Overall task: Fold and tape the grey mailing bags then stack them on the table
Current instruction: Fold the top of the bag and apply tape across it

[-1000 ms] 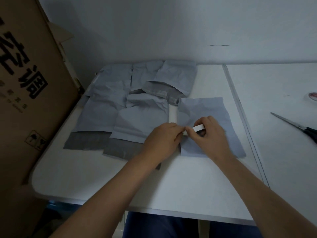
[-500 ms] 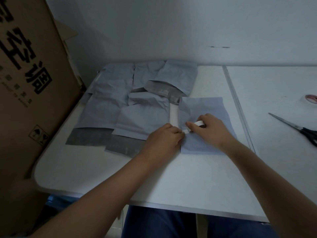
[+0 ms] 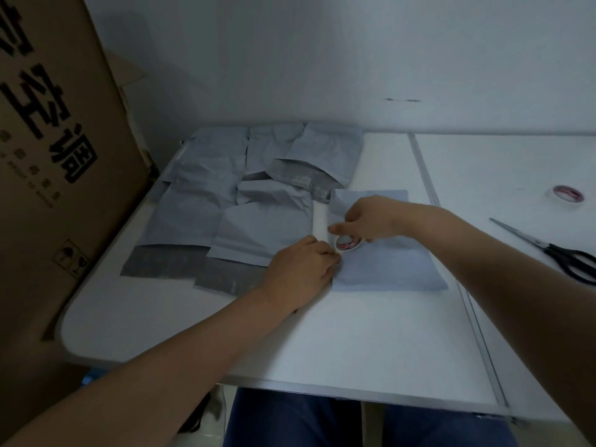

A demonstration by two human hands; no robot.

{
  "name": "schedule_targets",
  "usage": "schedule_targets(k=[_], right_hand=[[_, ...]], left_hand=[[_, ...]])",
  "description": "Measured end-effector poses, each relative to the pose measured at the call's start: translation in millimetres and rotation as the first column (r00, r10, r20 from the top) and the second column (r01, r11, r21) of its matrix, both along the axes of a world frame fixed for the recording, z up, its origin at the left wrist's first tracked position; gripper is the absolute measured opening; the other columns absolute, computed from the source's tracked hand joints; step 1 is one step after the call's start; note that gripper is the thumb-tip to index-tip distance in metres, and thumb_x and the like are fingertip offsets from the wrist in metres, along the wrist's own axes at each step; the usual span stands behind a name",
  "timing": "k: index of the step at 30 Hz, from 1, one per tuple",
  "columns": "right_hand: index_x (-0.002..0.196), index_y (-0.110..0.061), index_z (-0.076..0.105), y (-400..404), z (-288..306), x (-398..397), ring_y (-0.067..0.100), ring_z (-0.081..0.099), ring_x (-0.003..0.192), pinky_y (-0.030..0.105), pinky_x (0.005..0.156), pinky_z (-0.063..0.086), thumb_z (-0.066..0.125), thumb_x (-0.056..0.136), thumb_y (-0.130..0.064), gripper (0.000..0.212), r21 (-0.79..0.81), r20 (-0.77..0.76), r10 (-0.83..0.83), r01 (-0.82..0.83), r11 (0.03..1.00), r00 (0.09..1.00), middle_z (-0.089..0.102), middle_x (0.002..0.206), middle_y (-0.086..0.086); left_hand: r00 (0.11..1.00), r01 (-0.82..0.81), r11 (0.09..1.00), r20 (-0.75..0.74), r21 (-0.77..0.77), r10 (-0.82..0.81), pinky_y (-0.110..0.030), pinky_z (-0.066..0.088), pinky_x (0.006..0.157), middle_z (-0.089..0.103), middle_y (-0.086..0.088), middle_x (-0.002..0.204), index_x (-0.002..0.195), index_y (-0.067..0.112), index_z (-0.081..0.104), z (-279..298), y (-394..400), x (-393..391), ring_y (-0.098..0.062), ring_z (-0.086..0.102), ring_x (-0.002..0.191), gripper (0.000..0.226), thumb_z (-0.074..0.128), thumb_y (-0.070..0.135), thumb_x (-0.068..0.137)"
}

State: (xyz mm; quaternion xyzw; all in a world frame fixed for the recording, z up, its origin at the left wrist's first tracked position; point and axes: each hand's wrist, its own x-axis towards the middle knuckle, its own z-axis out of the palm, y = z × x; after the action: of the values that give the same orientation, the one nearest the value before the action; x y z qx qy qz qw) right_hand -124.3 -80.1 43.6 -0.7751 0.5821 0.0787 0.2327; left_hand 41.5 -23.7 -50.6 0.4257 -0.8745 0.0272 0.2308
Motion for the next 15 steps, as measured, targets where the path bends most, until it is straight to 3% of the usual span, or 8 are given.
schedule_targets(k=[6,9,12,15], right_hand=[[0.071,-0.012,0.059,-4,9,6,0.014,0.052,0.055,0.024,0.058,0.041,0.055,0.089,-0.056,0.048,0.026,-0.042,0.083,-0.082,0.996,0.996,0.057,0.058,0.000],[0.066,-0.016,0.054,-4,8,5,0.008,0.052,0.048,0.020,0.055,0.041,0.059,0.090,-0.049,0.041,0.055,0.038,0.055,-0.057,0.997,0.998,0.058,0.058,-0.001],[0.066,-0.017,0.051,-4,2,0,0.013,0.054,0.053,0.023,0.057,0.046,0.056,0.093,-0.045,0.039,0.095,0.097,0.007,-0.017,0.995,0.995,0.060,0.067,0.005],[0.065,-0.016,0.050,-1,-4,-8,0.016,0.050,0.054,0.025,0.057,0.044,0.057,0.093,-0.043,0.039,0.121,0.149,-0.061,0.043,0.992,0.987,0.055,0.064,0.005]], left_hand=[[0.999,0.003,0.999,0.041,-0.041,-0.001,-0.021,0.045,0.044,0.068,0.009,0.081,0.083,0.020,0.076,3,0,0,-0.016,0.060,0.071,0.029,0.049,0.030,0.083],[0.997,-0.002,0.999,0.072,-0.053,0.006,-0.021,0.041,0.044,0.068,0.009,0.080,0.082,0.021,0.075,4,1,0,-0.015,0.059,0.070,0.029,0.048,0.029,0.083],[0.994,-0.008,0.999,0.106,-0.039,0.012,-0.022,0.039,0.043,0.067,0.007,0.080,0.082,0.019,0.074,3,1,-1,-0.015,0.059,0.071,0.031,0.046,0.030,0.085],[0.991,-0.004,0.999,0.134,-0.039,0.010,-0.021,0.035,0.044,0.067,0.005,0.080,0.083,0.018,0.075,3,0,-1,-0.017,0.059,0.072,0.010,0.067,0.024,0.081]])
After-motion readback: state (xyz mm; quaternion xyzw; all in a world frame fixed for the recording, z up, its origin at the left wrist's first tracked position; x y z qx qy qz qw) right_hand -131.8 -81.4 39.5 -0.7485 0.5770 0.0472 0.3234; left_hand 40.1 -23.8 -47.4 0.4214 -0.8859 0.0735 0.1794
